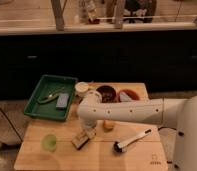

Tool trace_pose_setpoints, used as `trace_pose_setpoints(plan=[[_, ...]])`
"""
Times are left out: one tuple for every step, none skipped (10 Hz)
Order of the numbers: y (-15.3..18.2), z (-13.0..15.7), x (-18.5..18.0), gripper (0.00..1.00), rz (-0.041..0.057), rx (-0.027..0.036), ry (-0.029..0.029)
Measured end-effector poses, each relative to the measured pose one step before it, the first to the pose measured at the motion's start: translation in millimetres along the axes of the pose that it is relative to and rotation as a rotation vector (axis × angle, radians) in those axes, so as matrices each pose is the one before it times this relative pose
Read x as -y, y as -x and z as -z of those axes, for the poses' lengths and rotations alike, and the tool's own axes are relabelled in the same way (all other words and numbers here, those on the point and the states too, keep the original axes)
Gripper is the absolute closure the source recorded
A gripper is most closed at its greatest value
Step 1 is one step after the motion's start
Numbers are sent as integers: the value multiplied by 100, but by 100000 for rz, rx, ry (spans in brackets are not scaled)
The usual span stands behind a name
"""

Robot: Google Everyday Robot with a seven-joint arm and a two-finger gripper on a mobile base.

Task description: Wipe table surface with eraser

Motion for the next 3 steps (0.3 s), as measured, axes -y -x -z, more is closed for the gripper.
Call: trace_pose_setpoints(plan=[[350, -232, -302, 100, 582, 1414, 581], [317, -276, -480, 100, 601, 1656, 809], [213, -218, -191, 100, 684, 1328, 556]])
